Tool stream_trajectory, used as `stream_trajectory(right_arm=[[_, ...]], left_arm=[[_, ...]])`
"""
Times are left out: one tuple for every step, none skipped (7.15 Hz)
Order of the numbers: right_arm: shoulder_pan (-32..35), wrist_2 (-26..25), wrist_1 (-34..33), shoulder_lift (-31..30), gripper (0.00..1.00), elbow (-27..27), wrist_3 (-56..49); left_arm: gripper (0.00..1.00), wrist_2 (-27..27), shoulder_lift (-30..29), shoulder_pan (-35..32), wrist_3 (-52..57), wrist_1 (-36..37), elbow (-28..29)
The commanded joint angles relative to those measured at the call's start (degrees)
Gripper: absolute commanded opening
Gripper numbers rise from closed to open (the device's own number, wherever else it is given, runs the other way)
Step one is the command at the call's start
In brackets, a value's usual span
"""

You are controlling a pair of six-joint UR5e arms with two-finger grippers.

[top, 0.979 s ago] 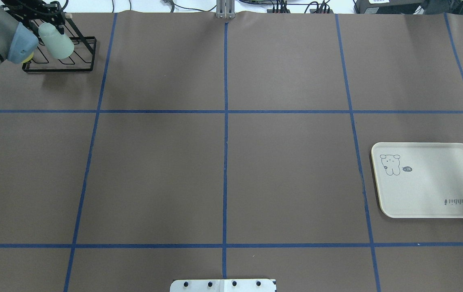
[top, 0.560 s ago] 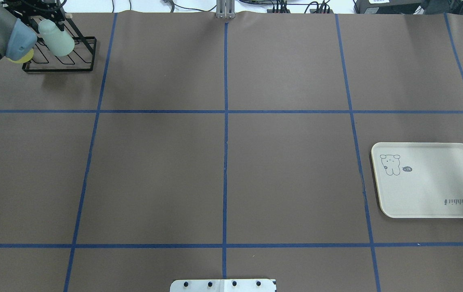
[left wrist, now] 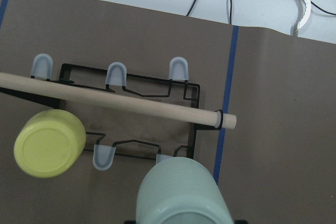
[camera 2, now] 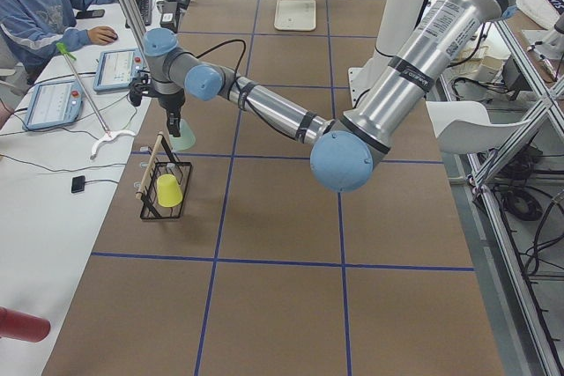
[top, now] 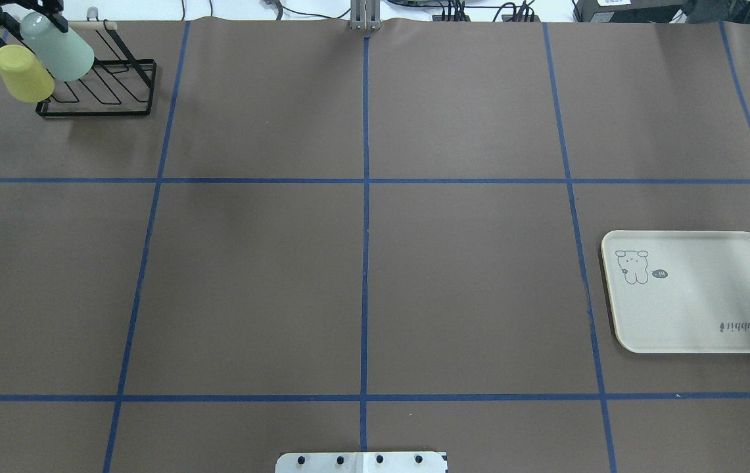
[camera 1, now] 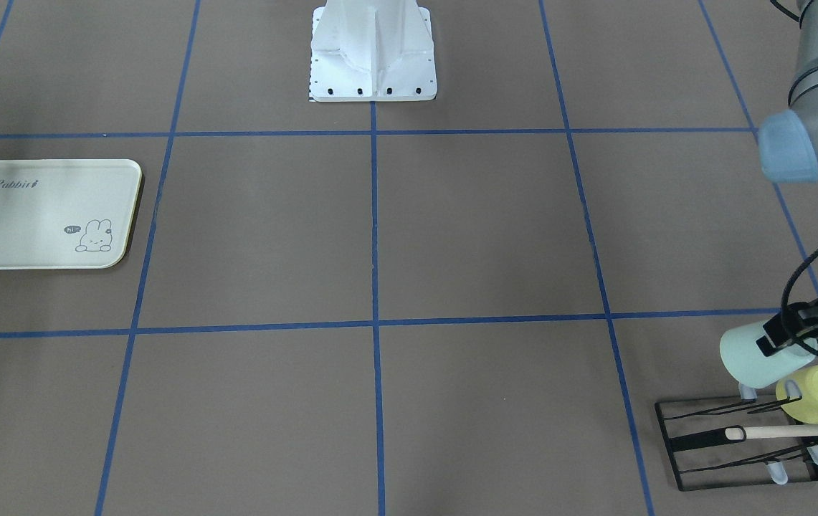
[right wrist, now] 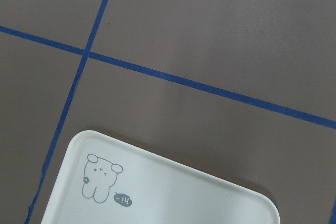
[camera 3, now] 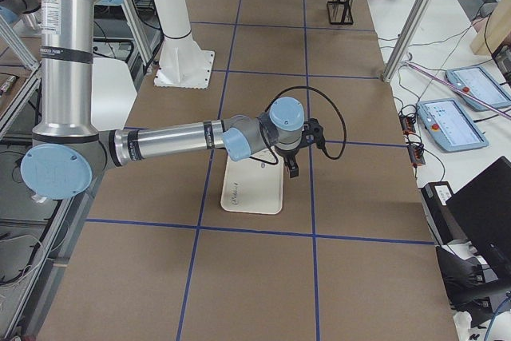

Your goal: Left arm grabs green cup and hands to right arm on tray

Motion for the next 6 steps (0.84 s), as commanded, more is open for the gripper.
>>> stream_trajectory(right_arm=[[-0.04,0.08,-0.09,1.84,0.99,0.11,3.45],[-0.21,0.52,0.00,3.59,0.99,0.20,7.83],[-1.00,0.87,0.00,6.22,0.99,-0.24,8.83],[-2.22,0.79,-0.09,8.85,0.99,-0.59,10.75],[-3.45,0.70,-0.09,12.79,0.99,-0.86,17.64],[-5.21,0.70,-0.09,16.92,0.99,-1.03,23.28]], left_arm=[[0.31,-0.31,2.14,0.53,-4.75,5.11,-10.48],[0.31,-2.75,1.79,1.32,-14.72,3.56,-12.78],[0.31,-3.99,1.96,4.46,-23.00,-0.55,-16.11],[0.29,-4.00,1.35,7.88,-33.43,-6.59,-16.49],[0.25,-3.65,1.26,10.62,-41.98,-16.48,-16.15],[0.25,-3.65,1.26,12.30,-48.07,-22.76,-15.88]])
